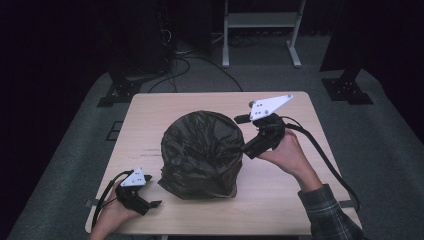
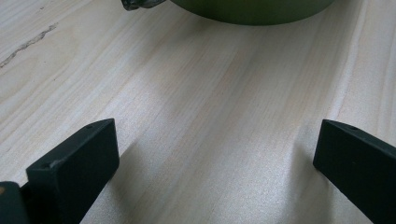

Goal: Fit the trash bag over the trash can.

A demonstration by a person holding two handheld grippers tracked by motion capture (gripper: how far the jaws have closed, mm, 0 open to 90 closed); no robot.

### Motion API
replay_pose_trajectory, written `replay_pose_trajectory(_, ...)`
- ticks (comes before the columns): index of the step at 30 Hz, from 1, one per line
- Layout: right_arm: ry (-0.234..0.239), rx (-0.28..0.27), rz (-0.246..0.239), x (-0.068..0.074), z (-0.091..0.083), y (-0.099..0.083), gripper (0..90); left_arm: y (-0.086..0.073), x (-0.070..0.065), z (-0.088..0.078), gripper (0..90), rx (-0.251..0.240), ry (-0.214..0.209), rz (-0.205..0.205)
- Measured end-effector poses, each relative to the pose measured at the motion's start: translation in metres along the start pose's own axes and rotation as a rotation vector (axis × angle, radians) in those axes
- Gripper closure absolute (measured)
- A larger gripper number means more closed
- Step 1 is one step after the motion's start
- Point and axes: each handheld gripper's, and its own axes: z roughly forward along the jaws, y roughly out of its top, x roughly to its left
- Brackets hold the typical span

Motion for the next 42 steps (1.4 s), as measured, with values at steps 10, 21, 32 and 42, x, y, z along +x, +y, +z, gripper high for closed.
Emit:
replay_pose_trajectory(10, 0.012, 0.201, -0.047, -0.004, 0.036, 0.016, 8.0, 0.0, 0.0, 0.0, 0.0, 0.0, 0.001, -0.001)
replay_pose_trajectory(21, 0.051, 0.362, -0.063, -0.004, 0.068, 0.017, 8.0, 0.0, 0.0, 0.0, 0.0, 0.0, 0.001, -0.001)
replay_pose_trajectory(32, 0.126, 0.502, 0.007, -0.008, 0.082, 0.014, 7.9, 0.0, 0.0, 0.0, 0.0, 0.0, 0.0, -0.001)
replay_pose_trajectory(42, 0.112, 0.617, 0.022, -0.007, 0.088, 0.018, 7.6, 0.0, 0.0, 0.0, 0.0, 0.0, 0.0, -0.001)
